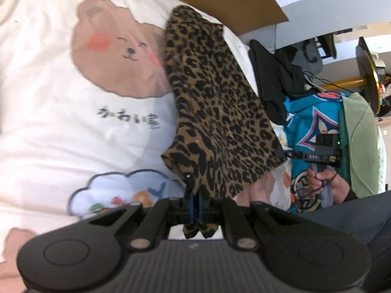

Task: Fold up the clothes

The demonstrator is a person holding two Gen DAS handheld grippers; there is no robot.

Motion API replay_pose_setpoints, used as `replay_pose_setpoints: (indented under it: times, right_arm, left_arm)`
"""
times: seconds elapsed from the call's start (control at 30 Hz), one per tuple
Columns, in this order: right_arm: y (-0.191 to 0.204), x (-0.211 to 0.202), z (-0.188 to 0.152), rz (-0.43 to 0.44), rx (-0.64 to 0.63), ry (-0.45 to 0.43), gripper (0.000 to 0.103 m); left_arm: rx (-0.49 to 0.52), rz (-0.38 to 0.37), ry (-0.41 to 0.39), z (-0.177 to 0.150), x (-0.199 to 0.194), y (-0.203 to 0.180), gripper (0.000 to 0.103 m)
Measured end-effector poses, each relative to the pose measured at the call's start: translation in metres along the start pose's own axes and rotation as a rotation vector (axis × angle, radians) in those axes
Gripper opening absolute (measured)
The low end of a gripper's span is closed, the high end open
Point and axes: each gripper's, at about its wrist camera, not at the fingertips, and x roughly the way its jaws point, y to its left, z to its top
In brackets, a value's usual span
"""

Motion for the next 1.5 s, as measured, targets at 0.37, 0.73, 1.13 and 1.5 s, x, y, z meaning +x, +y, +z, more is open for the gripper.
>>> replay_pose_setpoints:
  times: [0.37,0.73,1.13,1.5]
  right_arm:
    - [0.003,0.025,0.002,-0.084,-0.067,0.155,0.006]
    - [0.003,0.035,0.011,-0.235,-0.12,0.204,0.03]
    - [0.002,0.033,0.074,-0.311,-0.165,-0.007,0.049]
    - [0.015,0.05,0.101,-0.317,-0.244,-0.073,0.047]
  left_arm:
    - [-0.047,0.056,0.016,-0.016,0.035,0.02,0.004]
    - [-0.163,0.093,0.001,-0.022,0.069,0.043,0.031]
    - [-0.176,0.079,0.018,-0.026,0.08,0.055,0.042]
    - [-0.17,0.075,0.01,-0.026,0.084,0.055,0.042]
